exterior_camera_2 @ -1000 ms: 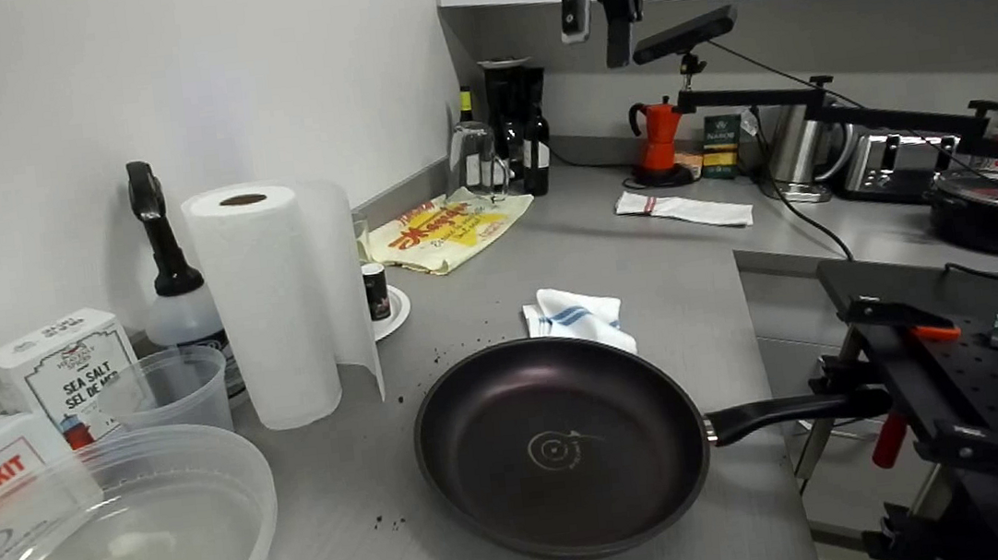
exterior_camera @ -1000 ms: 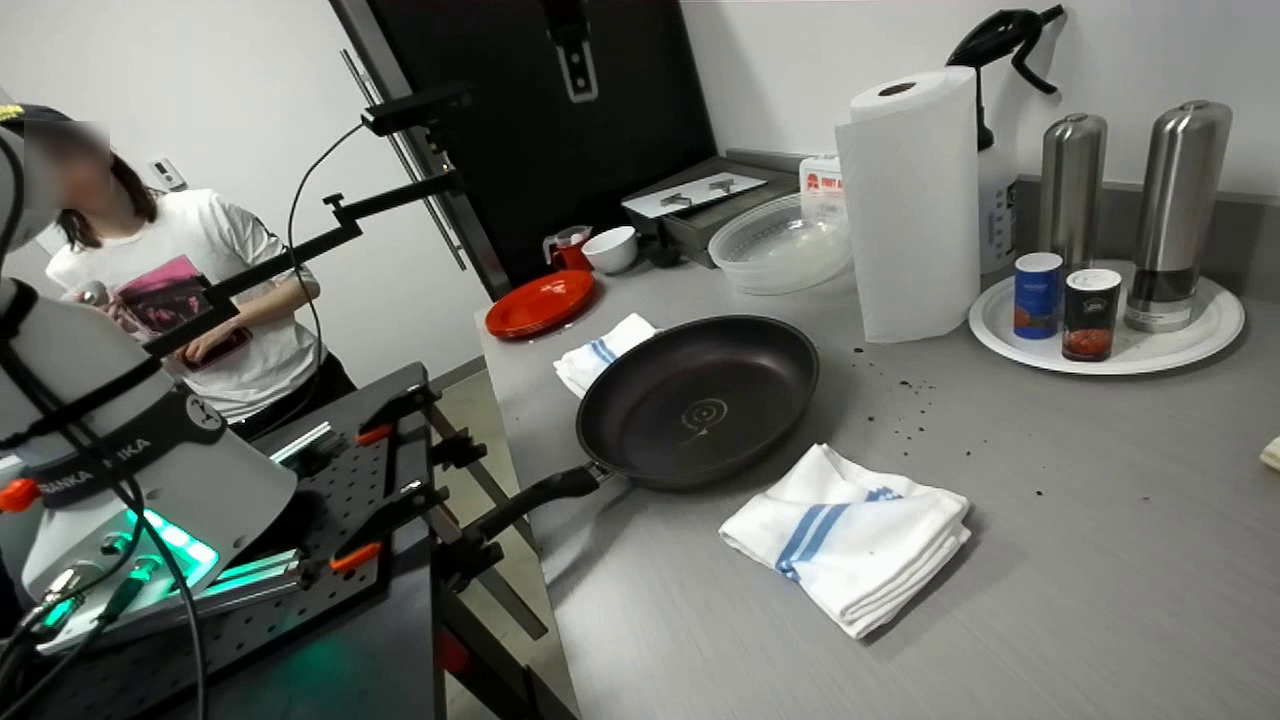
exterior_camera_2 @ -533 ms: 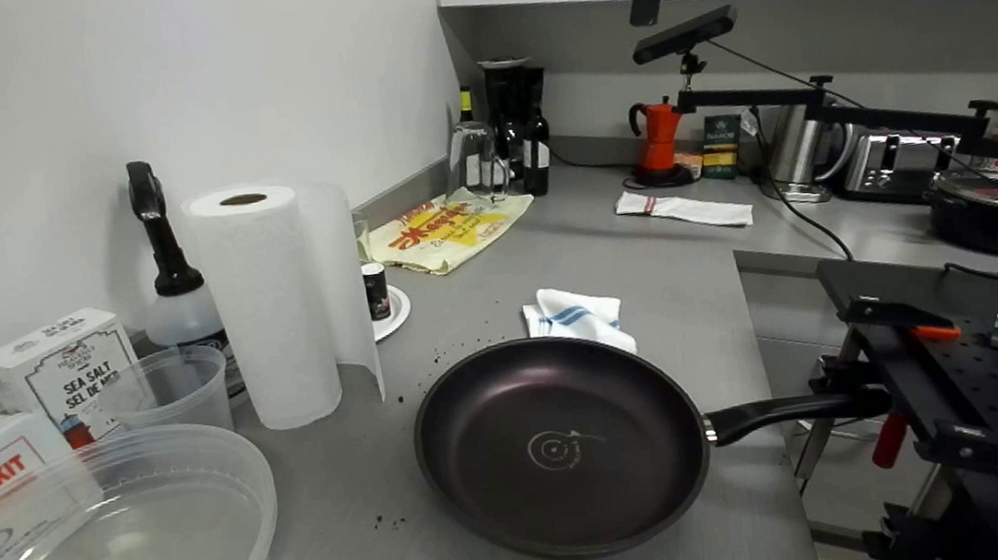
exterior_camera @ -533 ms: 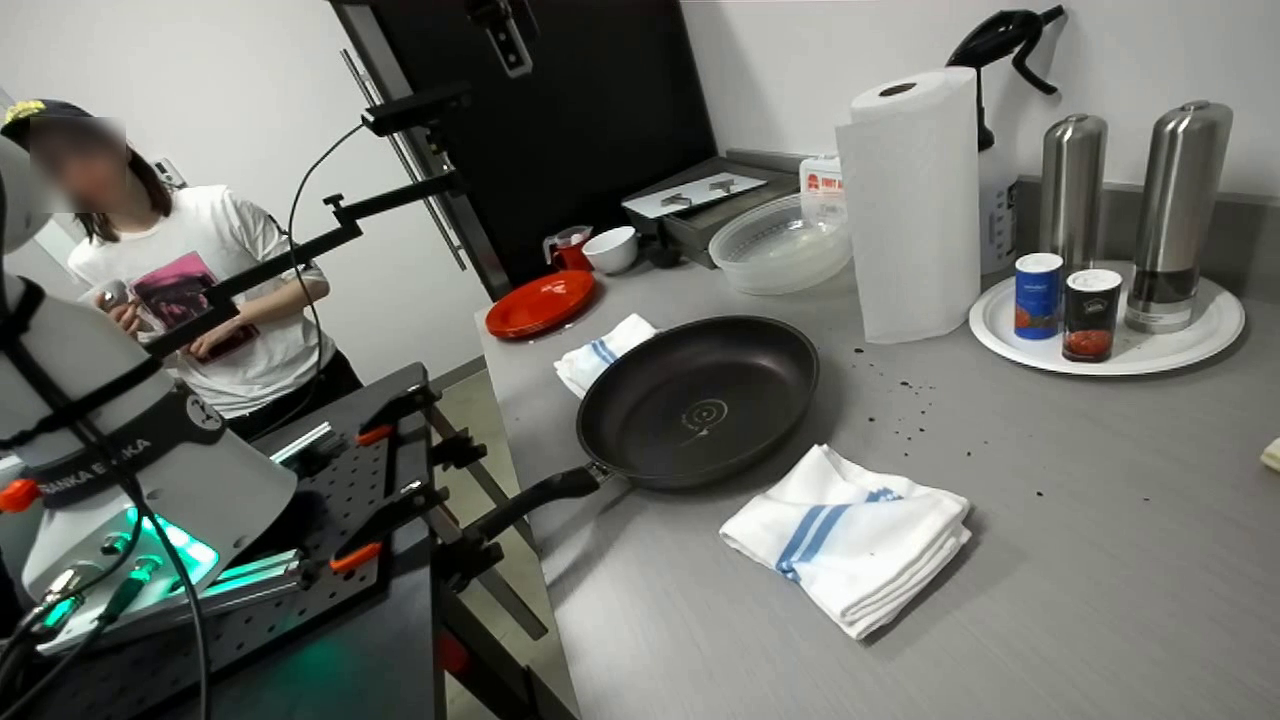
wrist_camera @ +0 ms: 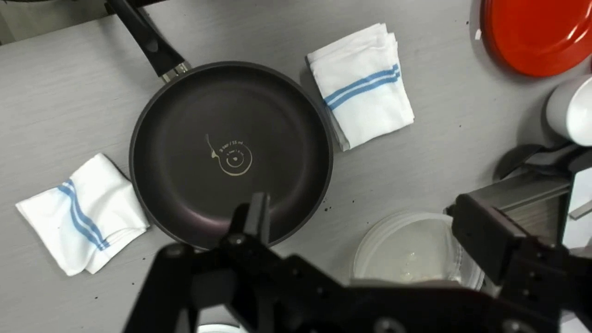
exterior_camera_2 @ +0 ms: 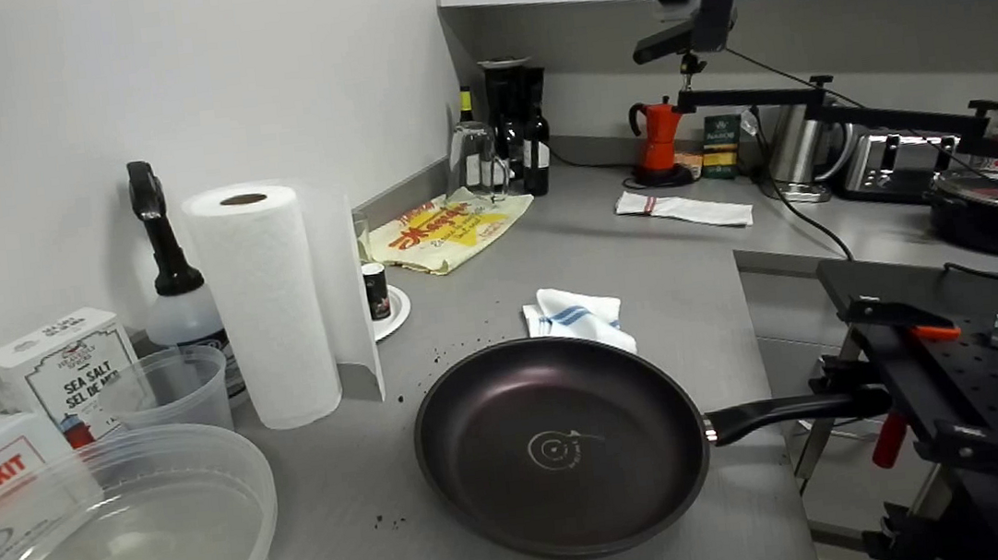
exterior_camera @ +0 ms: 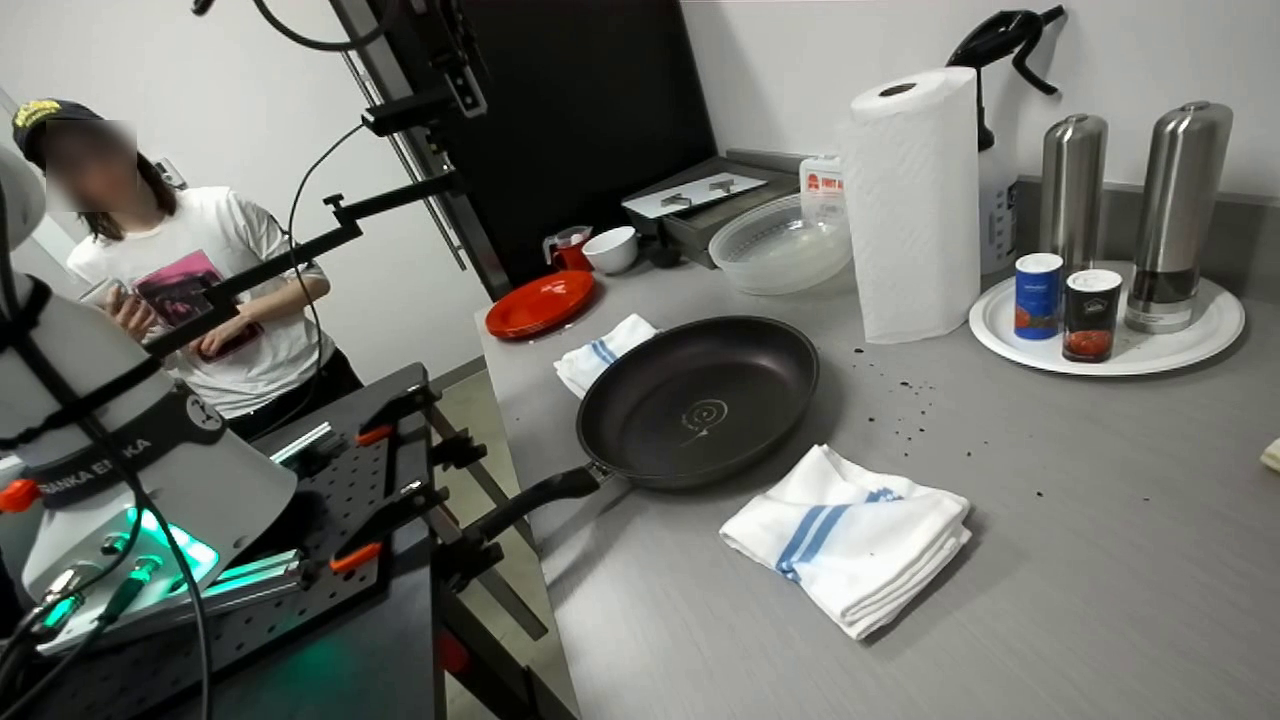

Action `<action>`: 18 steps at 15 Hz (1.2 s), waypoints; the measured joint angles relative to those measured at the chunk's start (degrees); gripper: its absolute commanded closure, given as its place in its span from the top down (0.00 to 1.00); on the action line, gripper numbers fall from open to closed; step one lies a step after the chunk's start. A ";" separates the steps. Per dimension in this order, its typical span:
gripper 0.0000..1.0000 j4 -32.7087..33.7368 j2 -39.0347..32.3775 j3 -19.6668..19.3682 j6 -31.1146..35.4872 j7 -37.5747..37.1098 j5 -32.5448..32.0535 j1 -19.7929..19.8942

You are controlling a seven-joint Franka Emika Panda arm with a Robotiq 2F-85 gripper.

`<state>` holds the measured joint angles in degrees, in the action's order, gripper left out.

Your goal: Use the white towel wipe the black pan

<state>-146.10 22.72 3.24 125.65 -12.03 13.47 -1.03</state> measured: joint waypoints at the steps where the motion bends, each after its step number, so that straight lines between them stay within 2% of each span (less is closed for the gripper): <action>1: 1.00 -0.28 0.35 -0.01 -0.64 0.73 0.07 -0.56; 18: 1.00 -0.55 0.83 -0.27 -1.15 1.86 0.08 -0.93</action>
<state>-146.65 23.55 2.98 124.50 -10.17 13.55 -1.96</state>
